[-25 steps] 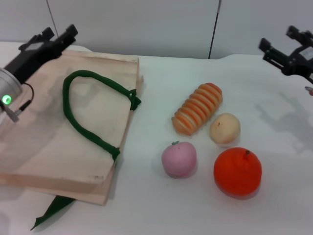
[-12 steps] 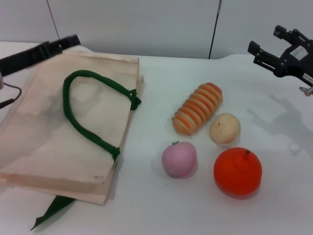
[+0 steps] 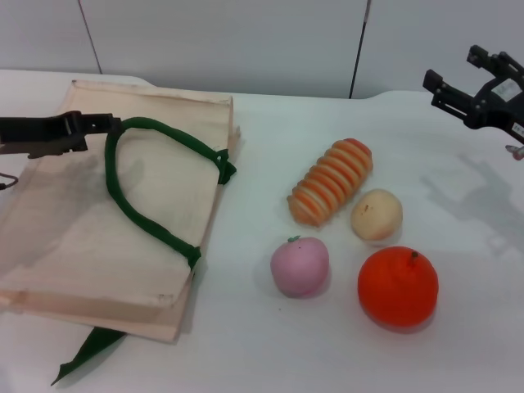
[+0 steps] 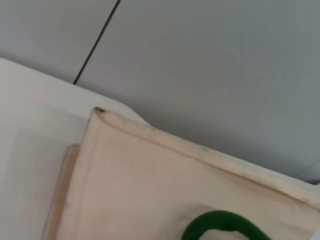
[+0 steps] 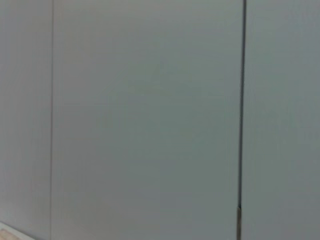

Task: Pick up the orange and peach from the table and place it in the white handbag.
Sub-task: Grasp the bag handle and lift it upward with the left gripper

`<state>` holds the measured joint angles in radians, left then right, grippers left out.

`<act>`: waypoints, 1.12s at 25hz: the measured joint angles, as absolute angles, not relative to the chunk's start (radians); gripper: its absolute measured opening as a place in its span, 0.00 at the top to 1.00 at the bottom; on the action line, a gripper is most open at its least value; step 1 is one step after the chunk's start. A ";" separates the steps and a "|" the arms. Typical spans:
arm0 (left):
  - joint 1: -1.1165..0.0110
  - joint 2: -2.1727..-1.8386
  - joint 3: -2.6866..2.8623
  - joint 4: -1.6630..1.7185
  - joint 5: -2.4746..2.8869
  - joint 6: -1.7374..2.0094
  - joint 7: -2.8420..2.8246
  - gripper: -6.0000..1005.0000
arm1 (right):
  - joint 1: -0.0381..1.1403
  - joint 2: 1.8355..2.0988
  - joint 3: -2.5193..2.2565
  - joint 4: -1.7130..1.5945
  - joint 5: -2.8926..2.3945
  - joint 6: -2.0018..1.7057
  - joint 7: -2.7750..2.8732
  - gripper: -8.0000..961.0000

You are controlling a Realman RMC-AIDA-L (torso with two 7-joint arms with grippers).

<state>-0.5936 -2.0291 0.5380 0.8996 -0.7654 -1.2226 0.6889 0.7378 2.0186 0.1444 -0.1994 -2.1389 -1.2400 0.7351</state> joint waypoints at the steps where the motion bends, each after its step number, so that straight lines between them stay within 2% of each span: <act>1: -0.595 -2.028 0.539 0.902 -0.753 -1.226 0.675 0.18 | 0.739 2.019 0.144 -0.199 -2.139 -1.232 0.735 0.09; 28: -0.720 -2.023 0.601 0.762 -0.540 -1.108 0.599 0.18 | 0.750 2.022 0.146 -0.194 -2.128 -1.216 0.734 0.09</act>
<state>-0.7195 -2.0226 0.6006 0.7617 -0.5400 -1.1084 0.5990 0.7501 2.0218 0.1457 -0.1939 -2.1276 -1.2164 0.7335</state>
